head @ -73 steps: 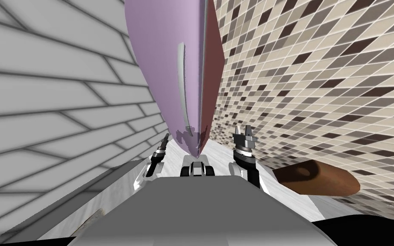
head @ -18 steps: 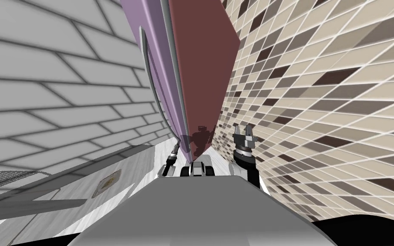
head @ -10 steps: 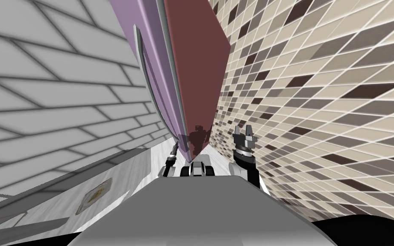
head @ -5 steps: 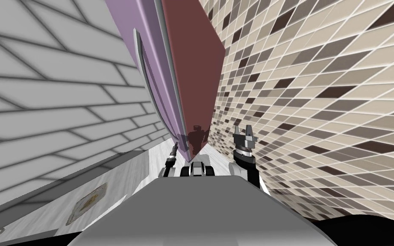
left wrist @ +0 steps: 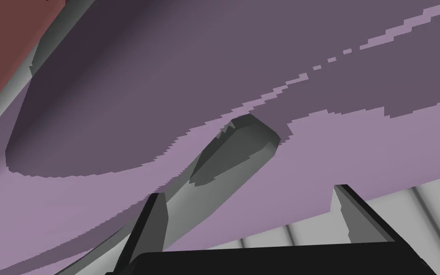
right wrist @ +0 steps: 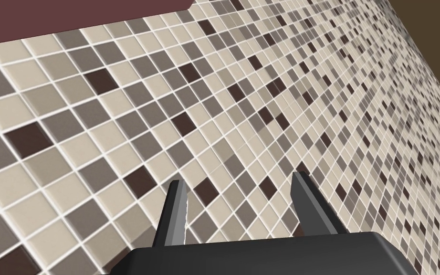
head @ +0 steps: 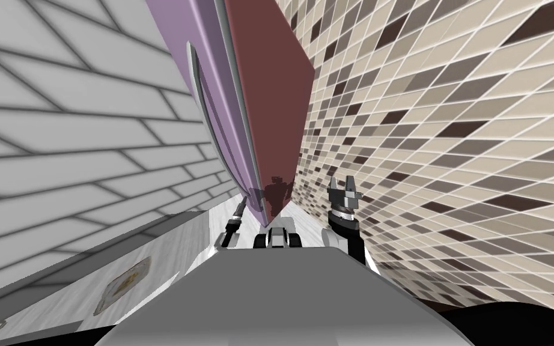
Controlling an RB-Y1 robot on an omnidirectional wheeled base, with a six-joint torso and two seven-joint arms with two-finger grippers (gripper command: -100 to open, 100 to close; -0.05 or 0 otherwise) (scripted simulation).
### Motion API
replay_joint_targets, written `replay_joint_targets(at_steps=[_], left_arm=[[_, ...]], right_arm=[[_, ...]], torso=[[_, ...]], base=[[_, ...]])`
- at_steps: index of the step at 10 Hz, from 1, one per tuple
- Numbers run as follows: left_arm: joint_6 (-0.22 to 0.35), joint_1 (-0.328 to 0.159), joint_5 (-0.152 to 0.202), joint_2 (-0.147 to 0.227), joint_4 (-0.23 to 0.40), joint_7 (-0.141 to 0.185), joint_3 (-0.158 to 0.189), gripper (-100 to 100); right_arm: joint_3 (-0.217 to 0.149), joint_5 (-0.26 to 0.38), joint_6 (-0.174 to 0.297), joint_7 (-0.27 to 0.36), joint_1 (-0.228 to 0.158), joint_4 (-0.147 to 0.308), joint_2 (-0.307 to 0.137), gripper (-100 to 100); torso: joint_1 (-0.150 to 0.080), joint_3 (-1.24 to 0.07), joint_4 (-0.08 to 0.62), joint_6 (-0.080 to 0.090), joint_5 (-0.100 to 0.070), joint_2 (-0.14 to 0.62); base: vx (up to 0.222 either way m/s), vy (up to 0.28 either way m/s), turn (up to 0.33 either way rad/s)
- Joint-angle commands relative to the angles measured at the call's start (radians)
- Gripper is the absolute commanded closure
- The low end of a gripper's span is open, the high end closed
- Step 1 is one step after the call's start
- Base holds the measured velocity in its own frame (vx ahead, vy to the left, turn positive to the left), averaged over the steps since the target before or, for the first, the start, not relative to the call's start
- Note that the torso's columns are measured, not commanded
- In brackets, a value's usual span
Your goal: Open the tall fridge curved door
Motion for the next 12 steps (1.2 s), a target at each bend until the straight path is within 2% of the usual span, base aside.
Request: replay_joint_targets(at_steps=[1, 7, 8, 12], left_arm=[[0.041, -0.037, -0.008, 0.047, 0.015, 0.008, 0.000, -100], [0.170, -0.088, -0.039, 0.080, -0.025, 0.037, -0.016, -100], [0.212, -0.104, -0.049, 0.084, -0.037, 0.046, -0.021, -100], [0.289, -0.134, -0.066, 0.099, -0.059, 0.064, -0.031, -100]], right_arm=[[0.000, 0.000, 0.000, 0.000, 0.000, 0.000, 0.000, 0], [0.000, 0.000, 0.000, 0.000, 0.000, 0.000, 0.000, 0], [0.000, 0.000, 0.000, 0.000, 0.000, 0.000, 0.000, 0], [0.000, 0.000, 0.000, 0.000, 0.000, 0.000, 0.000, 0]], torso=[[0.000, 0.000, 0.000, 0.000, 0.000, 0.000], [0.000, -0.001, 0.000, 0.000, 0.000, -0.001], [0.000, -0.001, 0.000, 0.000, 0.000, -0.001], [0.001, -0.001, -0.001, 0.000, 0.000, -0.002]], base=[[-0.058, -0.019, -0.023], [-0.053, -0.027, -0.023], [-0.070, -0.034, -0.040], [-0.058, -0.027, -0.021]])
